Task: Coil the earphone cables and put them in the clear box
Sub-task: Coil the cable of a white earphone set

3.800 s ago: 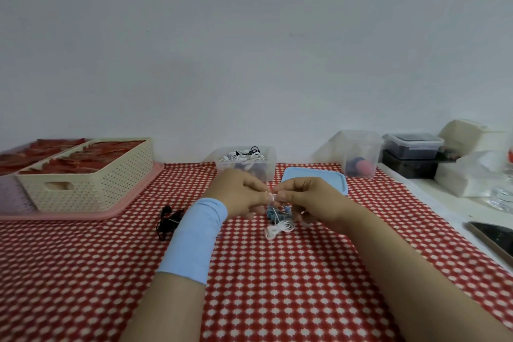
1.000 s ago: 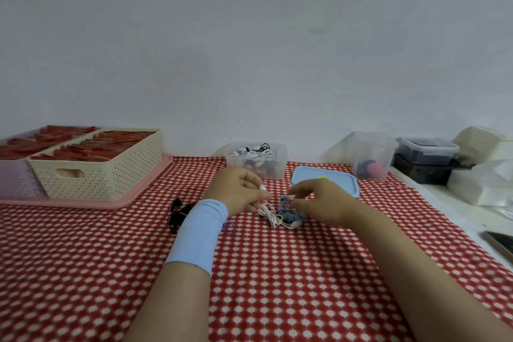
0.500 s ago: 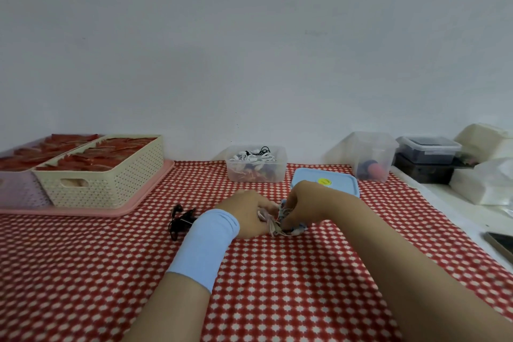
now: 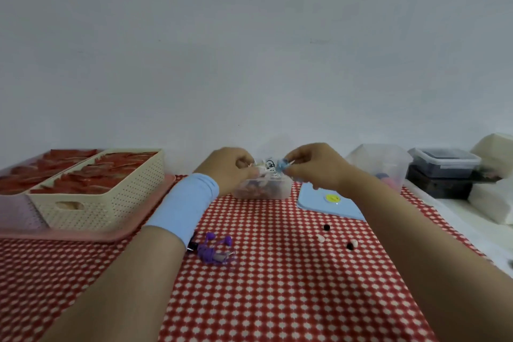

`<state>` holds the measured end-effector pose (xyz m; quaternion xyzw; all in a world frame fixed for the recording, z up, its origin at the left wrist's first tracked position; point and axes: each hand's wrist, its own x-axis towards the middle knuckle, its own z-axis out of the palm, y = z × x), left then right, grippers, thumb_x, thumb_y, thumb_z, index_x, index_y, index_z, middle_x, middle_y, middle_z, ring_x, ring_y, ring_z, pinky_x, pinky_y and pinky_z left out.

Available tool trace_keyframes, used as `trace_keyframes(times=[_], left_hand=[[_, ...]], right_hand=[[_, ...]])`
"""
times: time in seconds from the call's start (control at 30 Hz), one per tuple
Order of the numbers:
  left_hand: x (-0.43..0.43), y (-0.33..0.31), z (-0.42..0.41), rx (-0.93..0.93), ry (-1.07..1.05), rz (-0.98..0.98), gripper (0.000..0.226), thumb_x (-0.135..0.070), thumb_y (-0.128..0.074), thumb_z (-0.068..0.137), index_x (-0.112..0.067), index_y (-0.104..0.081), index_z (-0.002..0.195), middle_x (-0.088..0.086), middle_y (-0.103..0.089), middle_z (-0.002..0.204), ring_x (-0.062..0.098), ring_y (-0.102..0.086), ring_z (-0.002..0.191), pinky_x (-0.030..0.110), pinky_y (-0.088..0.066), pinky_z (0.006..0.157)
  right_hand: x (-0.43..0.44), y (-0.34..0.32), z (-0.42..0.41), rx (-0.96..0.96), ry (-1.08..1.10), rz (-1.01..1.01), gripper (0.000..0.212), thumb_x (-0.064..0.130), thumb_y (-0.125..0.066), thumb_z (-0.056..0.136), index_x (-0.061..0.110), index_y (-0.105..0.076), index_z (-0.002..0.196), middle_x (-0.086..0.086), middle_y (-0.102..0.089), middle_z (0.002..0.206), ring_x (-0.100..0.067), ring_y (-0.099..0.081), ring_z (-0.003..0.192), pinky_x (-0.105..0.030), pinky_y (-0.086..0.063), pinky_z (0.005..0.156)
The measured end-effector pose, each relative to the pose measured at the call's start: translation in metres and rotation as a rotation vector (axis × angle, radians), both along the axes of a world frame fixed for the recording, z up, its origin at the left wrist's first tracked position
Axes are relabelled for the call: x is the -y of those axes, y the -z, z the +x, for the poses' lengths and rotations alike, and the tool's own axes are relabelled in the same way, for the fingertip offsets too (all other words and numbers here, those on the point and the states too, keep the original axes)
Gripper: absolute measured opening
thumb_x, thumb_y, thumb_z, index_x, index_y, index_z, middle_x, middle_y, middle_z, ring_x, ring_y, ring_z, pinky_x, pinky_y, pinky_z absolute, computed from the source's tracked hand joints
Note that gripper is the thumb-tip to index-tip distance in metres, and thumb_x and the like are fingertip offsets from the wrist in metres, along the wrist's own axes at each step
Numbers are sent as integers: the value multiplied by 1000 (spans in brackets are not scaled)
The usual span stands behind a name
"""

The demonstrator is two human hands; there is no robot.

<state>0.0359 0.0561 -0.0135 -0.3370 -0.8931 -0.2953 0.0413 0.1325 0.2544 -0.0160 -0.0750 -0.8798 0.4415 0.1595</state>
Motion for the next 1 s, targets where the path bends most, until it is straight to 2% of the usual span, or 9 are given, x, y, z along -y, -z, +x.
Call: trace_keyframes(times=[0.1, 0.27, 0.4, 0.47, 0.53, 0.63, 0.73, 0.83, 1.0], left_hand=[[-9, -19, -25, -25, -52, -30, 17, -45, -68, 85, -32, -66, 95, -11, -65, 97, 10, -60, 94, 31, -49, 87], [-25, -21, -67, 11, -108, -152, 15, -46, -67, 87, -32, -70, 86, -10, -68, 101, 13, -61, 96, 32, -50, 87], [-35, 3, -86, 103, -100, -158, 24, -46, -71, 84, -23, -76, 90, -8, -71, 94, 13, -64, 88, 29, -50, 79], [-38, 16, -92, 149, -82, -180, 26, -48, -70, 84, -23, -76, 91, -10, -69, 88, 12, -64, 86, 29, -50, 77], [-37, 21, -100, 142, -92, -116, 23, -44, -68, 87, -23, -74, 94, -9, -70, 93, 12, -65, 89, 29, -51, 81], [-31, 23, -110, 42, -89, 3, 8, -25, -70, 88, -28, -71, 94, -11, -68, 99, 8, -62, 89, 22, -45, 79], [-28, 29, -110, 37, -2, -54, 10, -23, -75, 84, -33, -73, 86, -15, -69, 95, 4, -61, 86, 23, -48, 81], [-29, 35, -105, 42, 36, -147, 10, -21, -71, 87, -29, -77, 90, -10, -72, 105, 7, -64, 95, 26, -51, 91], [-13, 15, -91, -5, 14, -87, 8, -27, -67, 90, -31, -74, 90, -10, -66, 104, 7, -59, 91, 25, -45, 83]], right_hand=[[-5, -17, -22, -81, 11, -84, 9, 18, -75, 87, 14, -73, 94, -2, -68, 71, -3, -51, 50, -16, -39, 42], [-13, -14, -75, -65, 46, 86, 22, 18, -75, 88, 13, -72, 109, 1, -71, 80, 3, -56, 51, -11, -40, 47], [-16, 9, -104, 61, 65, 336, 36, 30, -76, 87, 15, -69, 119, 1, -72, 101, -8, -60, 75, -20, -44, 66], [-17, 22, -111, 142, 61, 405, 53, 32, -79, 84, 15, -63, 131, 0, -69, 116, -13, -61, 95, -23, -45, 81], [-19, 29, -113, 159, 83, 428, 61, 37, -82, 81, 19, -59, 134, 1, -64, 124, -15, -59, 106, -27, -46, 90], [-22, 31, -112, 80, 136, 479, 42, 45, -82, 77, 32, -69, 114, 12, -61, 114, -12, -58, 106, -30, -47, 87], [-20, 33, -111, 79, 93, 513, 24, 44, -81, 79, 37, -75, 101, 16, -65, 108, -10, -60, 103, -28, -46, 80], [-14, 34, -110, 184, 17, 608, 26, 40, -72, 89, 34, -74, 114, 12, -67, 121, -13, -59, 110, -27, -44, 83], [-5, 14, -101, 88, 30, 630, 29, 35, -67, 94, 31, -69, 123, 6, -60, 120, -14, -59, 107, -30, -48, 88]])
